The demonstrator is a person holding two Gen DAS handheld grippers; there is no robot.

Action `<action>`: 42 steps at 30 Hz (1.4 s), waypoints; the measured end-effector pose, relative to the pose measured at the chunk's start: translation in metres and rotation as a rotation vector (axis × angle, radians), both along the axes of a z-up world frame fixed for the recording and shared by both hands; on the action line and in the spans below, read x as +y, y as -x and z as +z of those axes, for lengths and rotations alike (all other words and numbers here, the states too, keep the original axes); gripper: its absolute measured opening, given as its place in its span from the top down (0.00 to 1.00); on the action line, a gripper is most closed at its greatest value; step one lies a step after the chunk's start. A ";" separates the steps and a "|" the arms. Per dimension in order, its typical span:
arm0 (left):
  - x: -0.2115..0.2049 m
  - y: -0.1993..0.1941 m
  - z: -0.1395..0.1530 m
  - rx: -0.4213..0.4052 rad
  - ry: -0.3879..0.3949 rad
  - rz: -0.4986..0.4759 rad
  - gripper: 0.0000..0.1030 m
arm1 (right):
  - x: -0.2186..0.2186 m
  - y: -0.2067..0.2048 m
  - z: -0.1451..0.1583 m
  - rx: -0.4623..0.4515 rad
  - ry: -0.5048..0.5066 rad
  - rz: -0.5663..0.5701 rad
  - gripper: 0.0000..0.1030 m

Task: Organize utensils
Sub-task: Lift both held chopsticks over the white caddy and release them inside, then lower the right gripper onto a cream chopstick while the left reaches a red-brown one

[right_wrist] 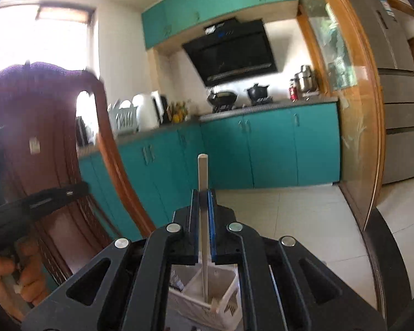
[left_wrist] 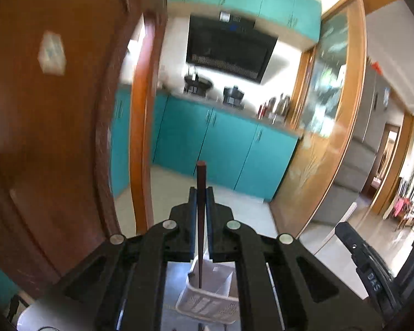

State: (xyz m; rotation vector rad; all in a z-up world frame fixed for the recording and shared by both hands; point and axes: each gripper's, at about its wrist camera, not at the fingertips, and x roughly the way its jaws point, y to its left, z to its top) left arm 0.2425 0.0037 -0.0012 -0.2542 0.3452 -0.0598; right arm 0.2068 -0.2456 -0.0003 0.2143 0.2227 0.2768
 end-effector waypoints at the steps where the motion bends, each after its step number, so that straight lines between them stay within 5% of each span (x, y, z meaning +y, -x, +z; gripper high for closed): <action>1: -0.003 -0.007 -0.008 0.027 -0.011 -0.001 0.93 | 0.002 -0.001 -0.005 0.007 0.017 0.005 0.94; 9: -0.013 -0.014 -0.029 0.091 -0.078 -0.015 0.93 | 0.005 0.008 -0.025 0.032 0.034 0.025 0.94; 17: -0.014 0.015 -0.026 0.035 -0.125 -0.016 0.93 | -0.003 0.046 -0.021 -0.068 0.036 0.031 0.81; 21: -0.004 0.047 -0.029 -0.035 -0.111 -0.032 0.84 | 0.007 0.090 -0.018 -0.175 0.091 0.246 0.75; 23: 0.001 0.052 -0.036 -0.029 -0.123 -0.017 0.83 | 0.021 0.091 -0.033 -0.103 0.140 0.338 0.75; 25: 0.008 0.051 -0.053 0.033 -0.127 -0.012 0.83 | 0.038 0.072 -0.062 0.068 0.192 0.390 0.75; 28: 0.014 0.040 -0.085 0.167 -0.127 -0.009 0.83 | 0.064 0.024 -0.130 0.431 0.309 0.330 0.75; 30: 0.016 0.030 -0.107 0.277 -0.131 -0.020 0.83 | 0.069 0.000 -0.172 0.611 0.293 0.330 0.75; 34: 0.014 0.016 -0.140 0.425 -0.156 -0.016 0.83 | 0.073 -0.014 -0.204 0.740 0.255 0.324 0.75; 37: 0.007 0.013 -0.151 0.467 -0.199 -0.017 0.78 | 0.076 -0.016 -0.216 0.790 0.234 0.311 0.75; 42: -0.005 0.013 -0.161 0.507 -0.254 -0.055 0.76 | 0.059 -0.016 -0.224 0.855 0.081 0.282 0.89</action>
